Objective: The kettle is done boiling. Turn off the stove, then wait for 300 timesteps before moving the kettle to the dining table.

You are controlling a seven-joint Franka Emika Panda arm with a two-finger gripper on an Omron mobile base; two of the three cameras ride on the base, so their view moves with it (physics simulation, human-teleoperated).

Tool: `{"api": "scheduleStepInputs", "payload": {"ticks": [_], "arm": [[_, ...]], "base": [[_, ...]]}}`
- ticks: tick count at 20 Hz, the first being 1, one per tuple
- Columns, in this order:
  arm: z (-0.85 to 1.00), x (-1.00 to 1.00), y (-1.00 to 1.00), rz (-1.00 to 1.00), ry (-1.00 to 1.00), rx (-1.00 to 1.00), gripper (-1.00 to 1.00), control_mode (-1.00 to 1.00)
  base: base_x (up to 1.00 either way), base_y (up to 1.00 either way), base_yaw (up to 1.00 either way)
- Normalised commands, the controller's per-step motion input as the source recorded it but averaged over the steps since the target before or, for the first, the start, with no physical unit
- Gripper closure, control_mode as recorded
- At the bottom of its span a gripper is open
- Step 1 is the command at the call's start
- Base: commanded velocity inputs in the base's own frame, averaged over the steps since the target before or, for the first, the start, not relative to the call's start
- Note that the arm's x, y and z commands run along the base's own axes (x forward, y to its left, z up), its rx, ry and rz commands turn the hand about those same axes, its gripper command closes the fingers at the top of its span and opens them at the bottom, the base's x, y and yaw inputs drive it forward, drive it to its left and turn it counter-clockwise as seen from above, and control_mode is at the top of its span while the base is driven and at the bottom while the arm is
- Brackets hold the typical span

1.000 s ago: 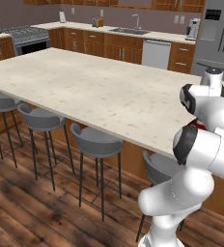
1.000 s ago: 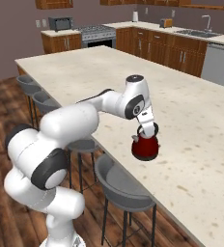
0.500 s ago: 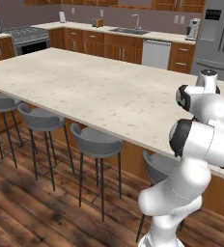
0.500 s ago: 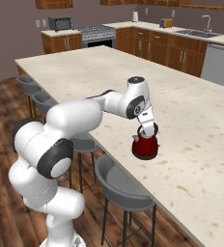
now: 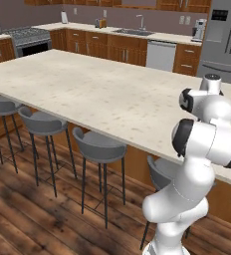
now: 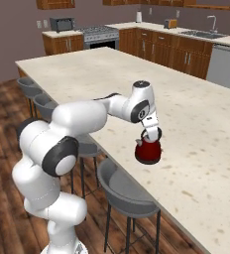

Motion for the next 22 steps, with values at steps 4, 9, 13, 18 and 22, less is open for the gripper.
{"api": "scheduleStepInputs", "payload": {"ticks": [4,9,13,18,22], "arm": [[-0.13,0.08,0.0,0.0,0.0,0.01,1.0,-1.0],[-0.13,0.07,0.0,0.0,0.0,0.01,1.0,-1.0],[-0.12,0.07,0.0,0.0,0.0,0.0,1.0,-1.0],[-0.09,0.06,0.0,0.0,0.0,0.0,1.0,-1.0],[-0.08,0.06,0.0,0.0,0.0,0.0,1.0,-1.0]], "base": [[0.0,0.0,0.0],[0.0,0.0,0.0],[0.0,0.0,0.0],[0.0,0.0,0.0],[0.0,0.0,0.0]]}}
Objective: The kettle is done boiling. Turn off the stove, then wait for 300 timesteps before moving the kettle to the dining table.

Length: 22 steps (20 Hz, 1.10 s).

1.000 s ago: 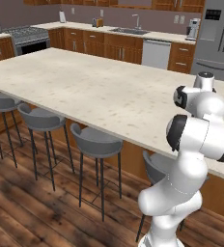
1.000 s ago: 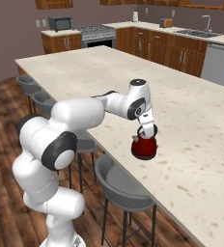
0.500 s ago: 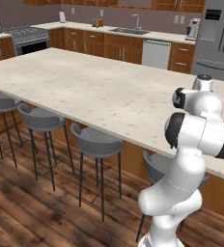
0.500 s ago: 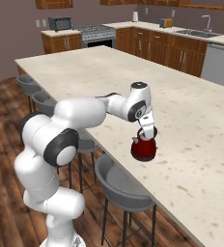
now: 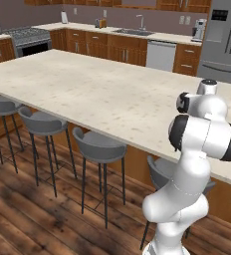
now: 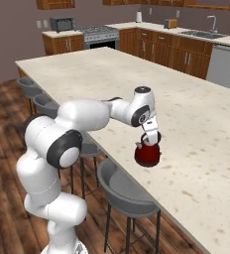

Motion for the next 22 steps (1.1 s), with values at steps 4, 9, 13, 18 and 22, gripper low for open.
{"api": "scheduleStepInputs", "payload": {"ticks": [4,9,13,18,22], "arm": [[-0.08,0.06,0.0,0.0,0.0,0.0,1.0,-1.0],[-0.08,0.08,0.0,0.0,0.0,0.0,1.0,-1.0],[-0.1,0.11,0.0,0.0,0.0,0.0,1.0,-1.0],[-0.11,0.09,0.0,0.0,0.0,0.0,1.0,-1.0],[-0.12,0.11,0.0,0.0,0.0,0.0,1.0,-1.0]], "base": [[0.0,0.0,0.0],[0.0,0.0,0.0],[0.0,0.0,0.0],[0.0,0.0,0.0],[0.0,0.0,0.0]]}}
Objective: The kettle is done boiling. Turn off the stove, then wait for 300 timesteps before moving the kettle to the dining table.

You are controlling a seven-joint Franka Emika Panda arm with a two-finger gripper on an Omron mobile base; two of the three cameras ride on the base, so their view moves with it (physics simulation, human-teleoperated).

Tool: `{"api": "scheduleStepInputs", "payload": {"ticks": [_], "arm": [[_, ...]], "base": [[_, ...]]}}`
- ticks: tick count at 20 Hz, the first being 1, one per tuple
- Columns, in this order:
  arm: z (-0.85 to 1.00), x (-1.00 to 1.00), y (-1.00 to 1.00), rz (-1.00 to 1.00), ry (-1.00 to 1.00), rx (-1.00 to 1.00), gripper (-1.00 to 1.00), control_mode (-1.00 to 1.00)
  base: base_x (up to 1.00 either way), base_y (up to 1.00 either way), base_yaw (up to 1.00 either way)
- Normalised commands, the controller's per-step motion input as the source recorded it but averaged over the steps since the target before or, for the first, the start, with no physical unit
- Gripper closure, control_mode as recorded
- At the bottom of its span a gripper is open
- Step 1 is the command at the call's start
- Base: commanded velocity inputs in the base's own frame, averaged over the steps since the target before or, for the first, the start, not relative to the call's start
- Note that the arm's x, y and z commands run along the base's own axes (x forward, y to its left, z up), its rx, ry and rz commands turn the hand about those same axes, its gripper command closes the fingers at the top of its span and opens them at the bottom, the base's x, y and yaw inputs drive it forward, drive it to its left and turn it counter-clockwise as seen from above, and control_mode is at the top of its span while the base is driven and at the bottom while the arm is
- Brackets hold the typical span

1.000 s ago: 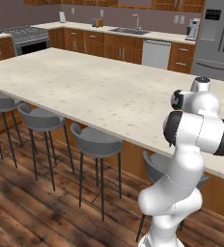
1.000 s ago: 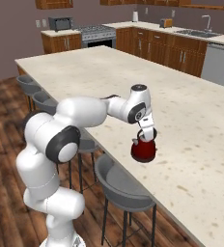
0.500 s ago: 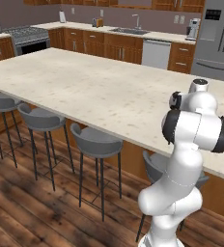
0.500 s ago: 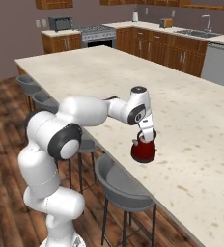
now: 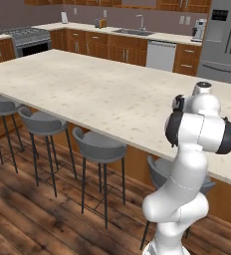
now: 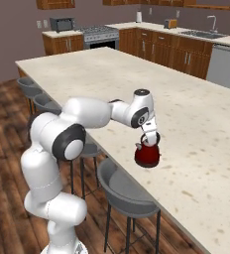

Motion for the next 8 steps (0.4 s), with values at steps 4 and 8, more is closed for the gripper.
{"api": "scheduleStepInputs", "payload": {"ticks": [4,8], "arm": [[-0.12,0.07,0.01,0.0,0.0,0.0,-1.0,-1.0],[-0.05,0.0,0.01,0.0,0.0,0.0,-1.0,-1.0]], "base": [[0.0,0.0,0.0],[0.0,0.0,0.0]]}}
